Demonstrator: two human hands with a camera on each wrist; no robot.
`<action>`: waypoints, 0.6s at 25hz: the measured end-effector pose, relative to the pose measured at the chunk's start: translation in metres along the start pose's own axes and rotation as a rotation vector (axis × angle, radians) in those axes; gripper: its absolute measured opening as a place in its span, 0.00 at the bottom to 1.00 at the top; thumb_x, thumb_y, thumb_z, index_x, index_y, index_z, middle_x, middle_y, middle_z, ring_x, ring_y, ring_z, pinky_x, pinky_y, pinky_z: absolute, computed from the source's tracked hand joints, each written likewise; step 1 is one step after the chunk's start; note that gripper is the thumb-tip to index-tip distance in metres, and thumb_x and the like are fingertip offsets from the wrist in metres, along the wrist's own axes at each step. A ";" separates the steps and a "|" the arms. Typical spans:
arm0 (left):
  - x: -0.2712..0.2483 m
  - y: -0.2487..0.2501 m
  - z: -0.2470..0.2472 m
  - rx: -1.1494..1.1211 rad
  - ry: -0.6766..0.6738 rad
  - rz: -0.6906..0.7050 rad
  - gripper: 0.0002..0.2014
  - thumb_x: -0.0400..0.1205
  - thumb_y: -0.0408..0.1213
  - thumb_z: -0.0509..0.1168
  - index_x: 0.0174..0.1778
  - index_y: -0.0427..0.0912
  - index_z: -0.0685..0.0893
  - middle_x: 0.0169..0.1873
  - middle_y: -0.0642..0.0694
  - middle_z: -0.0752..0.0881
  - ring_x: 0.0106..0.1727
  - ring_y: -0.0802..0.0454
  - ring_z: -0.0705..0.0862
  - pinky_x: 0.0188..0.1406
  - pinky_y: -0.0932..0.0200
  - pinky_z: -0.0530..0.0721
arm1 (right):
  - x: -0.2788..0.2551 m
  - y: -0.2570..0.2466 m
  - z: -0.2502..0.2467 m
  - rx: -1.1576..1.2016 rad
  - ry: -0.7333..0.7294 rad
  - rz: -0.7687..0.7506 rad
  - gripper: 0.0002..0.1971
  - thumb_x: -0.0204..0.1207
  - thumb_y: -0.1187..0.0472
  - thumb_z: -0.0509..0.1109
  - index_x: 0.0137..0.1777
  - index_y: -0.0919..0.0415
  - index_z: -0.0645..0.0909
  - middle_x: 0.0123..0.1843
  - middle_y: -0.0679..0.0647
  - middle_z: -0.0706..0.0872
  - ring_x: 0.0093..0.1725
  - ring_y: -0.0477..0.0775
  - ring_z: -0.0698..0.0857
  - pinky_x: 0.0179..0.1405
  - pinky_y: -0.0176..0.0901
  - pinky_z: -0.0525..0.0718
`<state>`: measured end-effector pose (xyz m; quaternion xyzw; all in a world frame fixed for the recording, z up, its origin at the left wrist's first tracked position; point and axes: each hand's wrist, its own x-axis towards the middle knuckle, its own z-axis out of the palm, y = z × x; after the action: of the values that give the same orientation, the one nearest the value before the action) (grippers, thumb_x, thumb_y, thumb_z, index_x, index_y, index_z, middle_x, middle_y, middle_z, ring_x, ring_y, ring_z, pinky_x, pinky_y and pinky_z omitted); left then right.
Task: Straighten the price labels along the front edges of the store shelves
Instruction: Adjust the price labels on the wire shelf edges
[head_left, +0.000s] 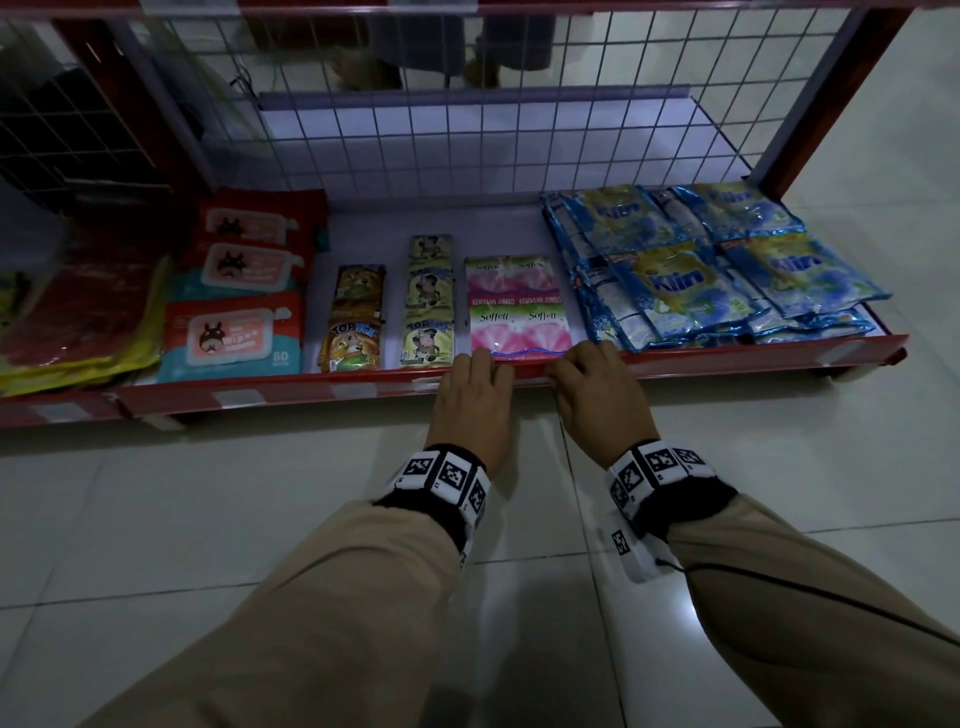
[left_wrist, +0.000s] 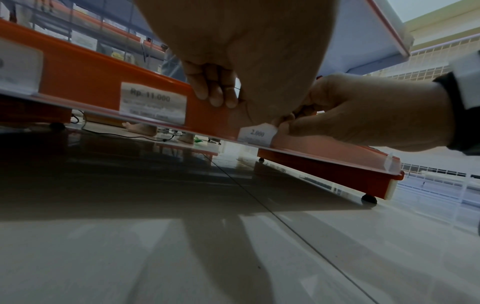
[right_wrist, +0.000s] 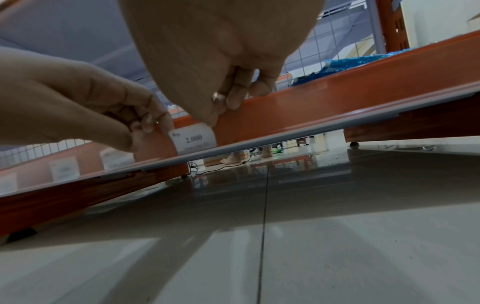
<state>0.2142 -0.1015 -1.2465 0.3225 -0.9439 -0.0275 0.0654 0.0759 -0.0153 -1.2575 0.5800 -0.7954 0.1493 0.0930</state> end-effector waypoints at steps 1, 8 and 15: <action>0.000 0.000 0.000 -0.002 -0.002 -0.002 0.17 0.77 0.30 0.56 0.63 0.41 0.72 0.62 0.39 0.71 0.60 0.41 0.69 0.59 0.51 0.68 | 0.000 0.000 -0.001 -0.004 -0.008 0.002 0.06 0.72 0.67 0.70 0.49 0.64 0.83 0.47 0.62 0.82 0.46 0.64 0.77 0.41 0.55 0.78; 0.000 -0.005 0.000 -0.045 -0.005 0.023 0.21 0.74 0.27 0.58 0.64 0.42 0.72 0.61 0.41 0.72 0.59 0.42 0.70 0.60 0.52 0.71 | -0.004 0.000 -0.002 0.057 -0.010 0.038 0.13 0.70 0.71 0.69 0.54 0.61 0.80 0.51 0.60 0.82 0.50 0.64 0.76 0.43 0.54 0.76; -0.009 -0.008 -0.004 -0.072 -0.018 0.048 0.29 0.72 0.26 0.60 0.72 0.42 0.71 0.64 0.40 0.71 0.62 0.41 0.69 0.61 0.53 0.72 | -0.024 -0.001 -0.005 -0.061 0.066 0.073 0.25 0.60 0.68 0.69 0.60 0.54 0.80 0.59 0.59 0.80 0.56 0.66 0.77 0.48 0.54 0.72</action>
<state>0.2266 -0.1027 -1.2443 0.2972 -0.9502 -0.0628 0.0692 0.0845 0.0075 -1.2601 0.5421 -0.8167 0.1476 0.1313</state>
